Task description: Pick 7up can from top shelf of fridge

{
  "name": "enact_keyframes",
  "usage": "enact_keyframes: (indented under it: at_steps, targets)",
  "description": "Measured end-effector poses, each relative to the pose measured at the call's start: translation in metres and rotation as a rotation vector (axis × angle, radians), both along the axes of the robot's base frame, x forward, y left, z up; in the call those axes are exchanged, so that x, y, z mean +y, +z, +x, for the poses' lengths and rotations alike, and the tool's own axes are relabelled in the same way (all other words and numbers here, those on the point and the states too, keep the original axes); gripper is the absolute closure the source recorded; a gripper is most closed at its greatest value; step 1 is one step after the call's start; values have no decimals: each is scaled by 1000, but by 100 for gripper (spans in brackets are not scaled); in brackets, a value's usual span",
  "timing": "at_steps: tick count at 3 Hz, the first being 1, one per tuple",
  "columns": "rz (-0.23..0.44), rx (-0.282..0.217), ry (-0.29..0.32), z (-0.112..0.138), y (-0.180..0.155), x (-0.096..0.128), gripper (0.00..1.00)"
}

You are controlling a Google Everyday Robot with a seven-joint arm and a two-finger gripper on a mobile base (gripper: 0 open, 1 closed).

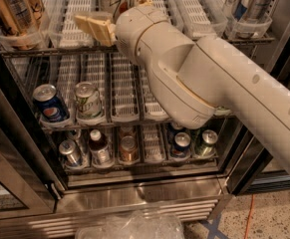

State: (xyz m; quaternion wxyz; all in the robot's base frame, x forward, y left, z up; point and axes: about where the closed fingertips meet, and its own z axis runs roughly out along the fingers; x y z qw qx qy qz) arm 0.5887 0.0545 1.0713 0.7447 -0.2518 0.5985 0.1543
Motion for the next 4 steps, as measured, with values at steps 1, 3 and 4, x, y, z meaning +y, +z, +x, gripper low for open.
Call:
enact_keyframes:
  at_steps: [1, 3, 4]
  targets:
    - [0, 0, 0, 0, 0, 0, 42]
    - [0, 0, 0, 0, 0, 0, 88]
    - [0, 0, 0, 0, 0, 0, 100]
